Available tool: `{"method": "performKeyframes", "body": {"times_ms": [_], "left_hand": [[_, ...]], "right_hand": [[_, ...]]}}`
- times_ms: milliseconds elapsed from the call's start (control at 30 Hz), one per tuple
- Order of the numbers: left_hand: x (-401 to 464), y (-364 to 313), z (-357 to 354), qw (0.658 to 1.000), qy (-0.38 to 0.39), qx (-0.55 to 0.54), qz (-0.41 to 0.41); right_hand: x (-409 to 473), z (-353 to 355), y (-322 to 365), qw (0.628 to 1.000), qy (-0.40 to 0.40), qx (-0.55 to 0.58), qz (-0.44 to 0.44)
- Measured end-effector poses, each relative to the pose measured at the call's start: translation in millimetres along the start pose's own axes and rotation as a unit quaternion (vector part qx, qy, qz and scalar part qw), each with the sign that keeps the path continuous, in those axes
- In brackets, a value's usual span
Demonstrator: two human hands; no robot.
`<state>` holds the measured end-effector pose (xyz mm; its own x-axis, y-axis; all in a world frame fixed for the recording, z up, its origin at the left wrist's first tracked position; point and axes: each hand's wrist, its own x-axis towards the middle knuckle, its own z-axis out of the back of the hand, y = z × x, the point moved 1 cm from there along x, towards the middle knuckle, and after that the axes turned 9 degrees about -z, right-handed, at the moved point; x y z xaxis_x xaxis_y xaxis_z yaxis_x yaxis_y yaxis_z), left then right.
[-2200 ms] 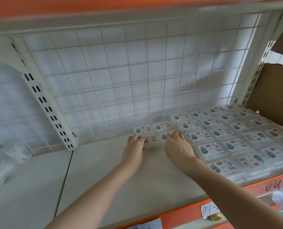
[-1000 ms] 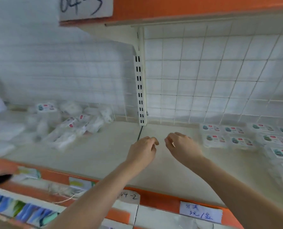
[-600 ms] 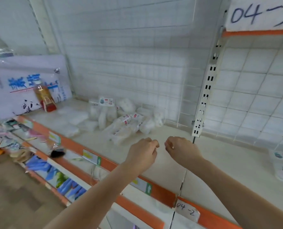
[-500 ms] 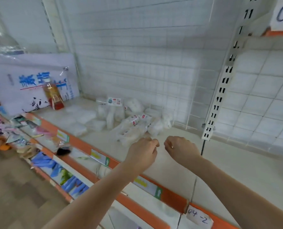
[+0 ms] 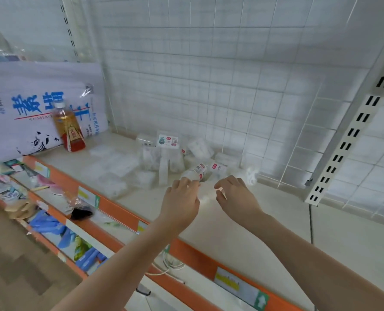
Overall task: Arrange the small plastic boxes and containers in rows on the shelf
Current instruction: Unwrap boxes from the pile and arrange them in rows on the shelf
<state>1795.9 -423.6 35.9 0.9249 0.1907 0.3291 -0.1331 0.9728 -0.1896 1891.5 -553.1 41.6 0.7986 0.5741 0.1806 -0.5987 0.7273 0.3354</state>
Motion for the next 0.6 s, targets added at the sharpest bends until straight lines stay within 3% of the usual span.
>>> {"method": "performKeyframes", "body": {"times_ms": [267, 467, 600], "left_hand": [[25, 50, -5, 0.999, -0.021, -0.007, 0.025], [39, 77, 1, 0.998, -0.013, -0.054, 0.012], [49, 92, 5, 0.994, -0.070, -0.081, 0.030]], "right_hand": [[44, -19, 30, 0.999, -0.033, -0.024, -0.001], [75, -28, 48, 0.997, 0.003, -0.077, -0.016], [89, -30, 55, 0.997, -0.016, -0.074, -0.013]]}}
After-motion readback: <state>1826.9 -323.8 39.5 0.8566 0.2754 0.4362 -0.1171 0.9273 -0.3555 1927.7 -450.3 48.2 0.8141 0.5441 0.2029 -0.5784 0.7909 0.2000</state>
